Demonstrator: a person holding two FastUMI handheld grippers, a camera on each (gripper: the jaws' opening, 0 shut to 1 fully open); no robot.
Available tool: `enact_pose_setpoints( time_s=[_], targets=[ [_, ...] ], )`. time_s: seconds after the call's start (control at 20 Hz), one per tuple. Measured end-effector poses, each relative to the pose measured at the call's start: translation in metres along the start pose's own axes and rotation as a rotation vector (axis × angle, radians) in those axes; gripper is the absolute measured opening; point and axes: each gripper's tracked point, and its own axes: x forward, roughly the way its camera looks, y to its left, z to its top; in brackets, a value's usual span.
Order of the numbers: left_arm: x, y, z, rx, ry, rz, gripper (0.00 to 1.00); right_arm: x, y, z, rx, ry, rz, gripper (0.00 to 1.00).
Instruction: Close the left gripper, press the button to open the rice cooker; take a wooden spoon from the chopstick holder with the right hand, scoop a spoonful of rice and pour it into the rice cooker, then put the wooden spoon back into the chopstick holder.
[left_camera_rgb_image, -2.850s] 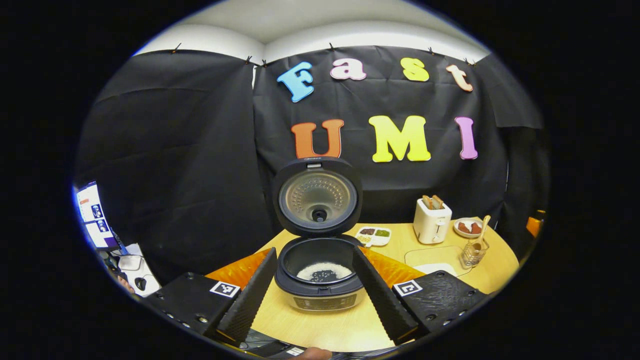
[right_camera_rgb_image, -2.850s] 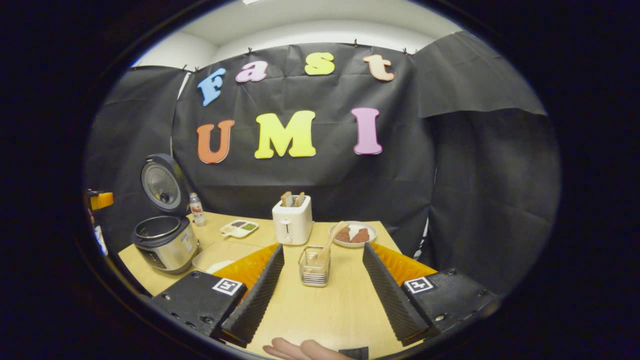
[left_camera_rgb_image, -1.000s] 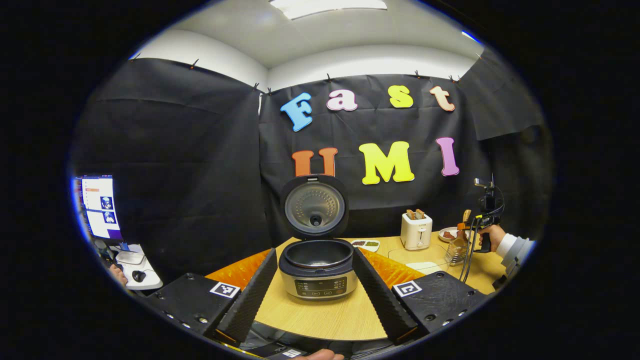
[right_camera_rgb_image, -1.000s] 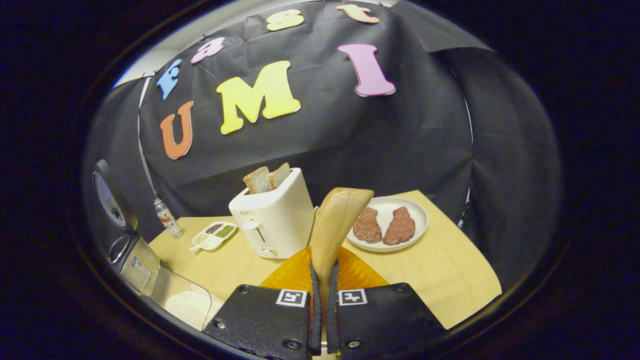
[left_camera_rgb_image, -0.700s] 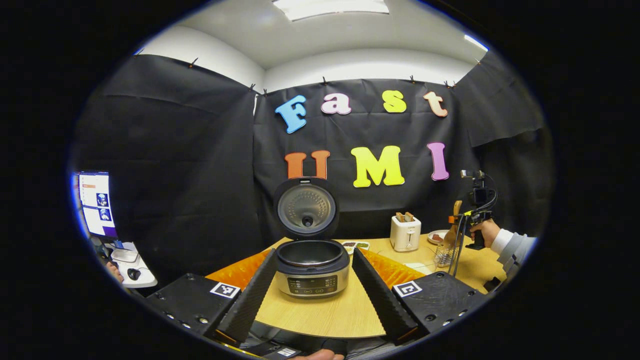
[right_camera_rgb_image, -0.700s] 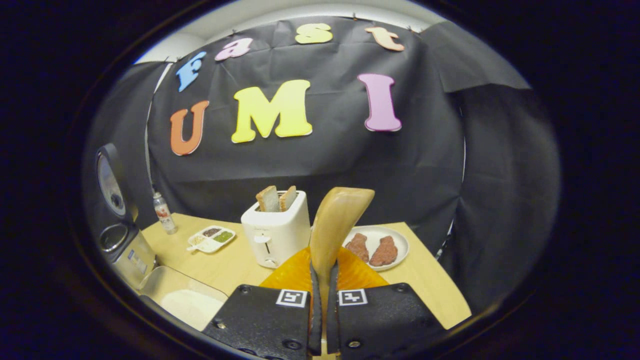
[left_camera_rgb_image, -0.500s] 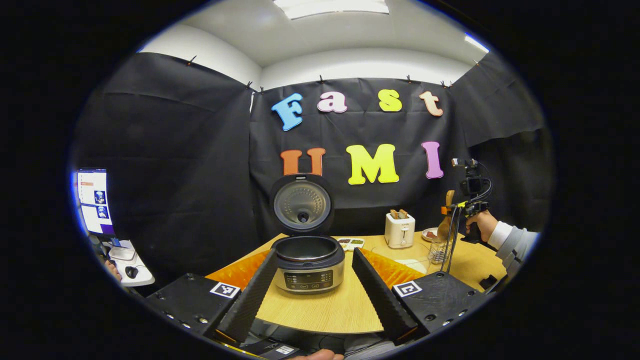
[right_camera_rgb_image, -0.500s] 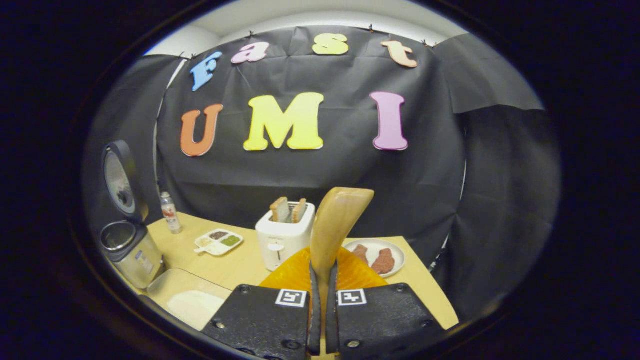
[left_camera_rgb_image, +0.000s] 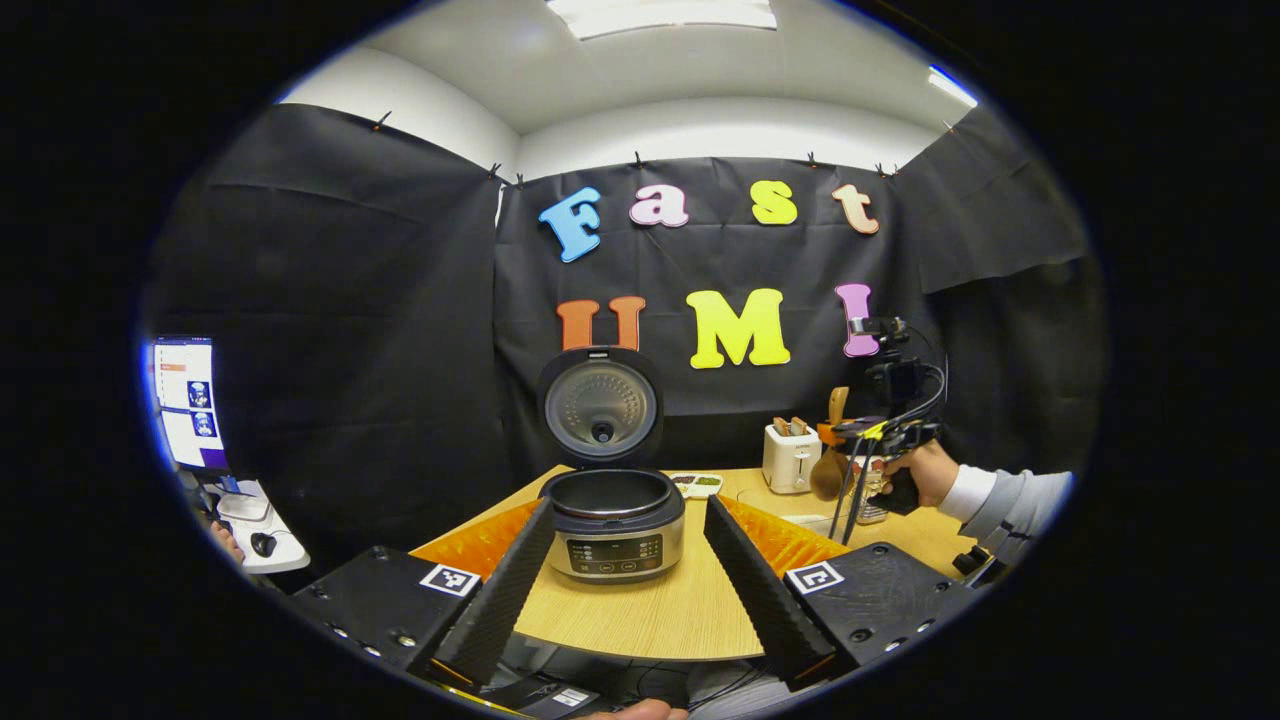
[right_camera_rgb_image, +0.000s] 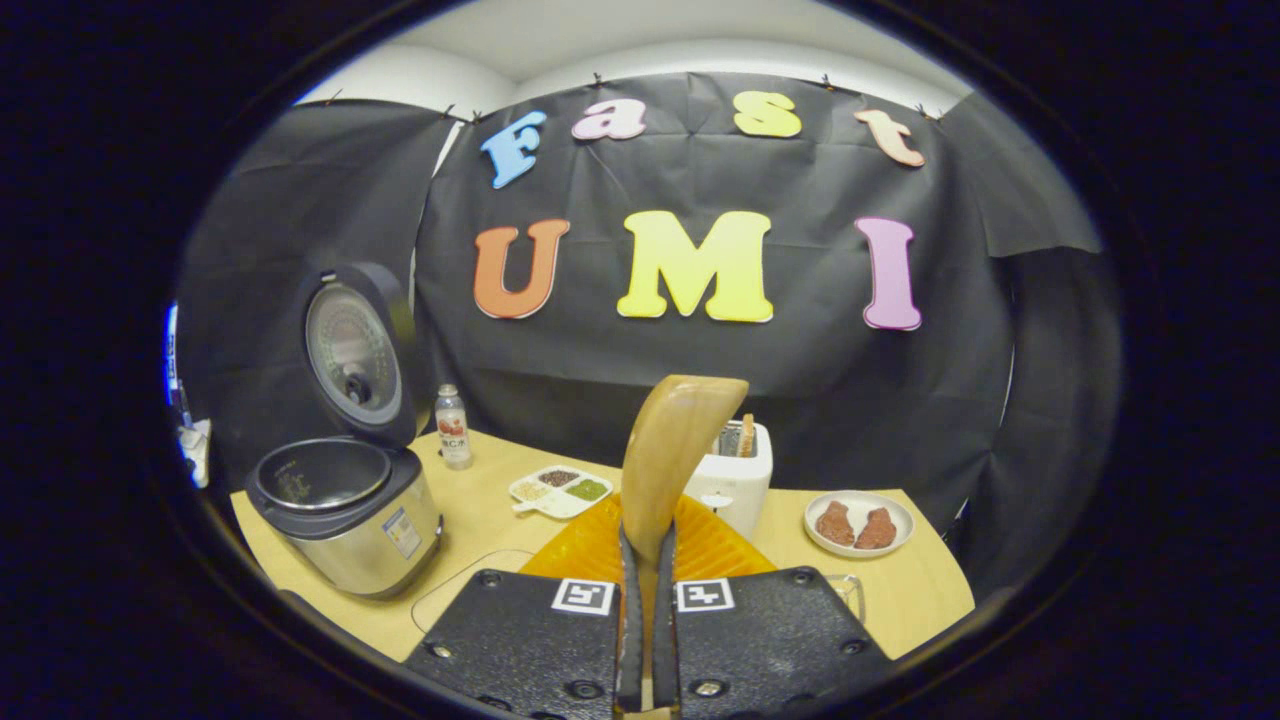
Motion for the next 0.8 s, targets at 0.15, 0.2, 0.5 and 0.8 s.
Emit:
enact_pose_setpoints(
  time_s=[0.15, 0.2, 0.5, 0.8],
  targets=[
    [0.000, -0.001, -0.003, -0.017, 0.007, -0.008, 0.96, 0.017, 0.008, -0.032, -0.043, 0.054, -0.059, 0.09],
    [-0.001, -0.001, -0.003, -0.028, 0.009, -0.009, 0.96, 0.022, 0.008, -0.043, -0.032, 0.077, -0.072, 0.09],
    [0.001, -0.003, -0.015, -0.052, 0.030, -0.031, 0.96, 0.032, -0.013, -0.058, -0.021, 0.067, -0.184, 0.09],
    [0.006, 0.001, -0.030, -0.060, 0.062, -0.002, 0.96, 0.026, -0.002, -0.076, 0.026, 0.094, -0.200, 0.10]
  ],
)
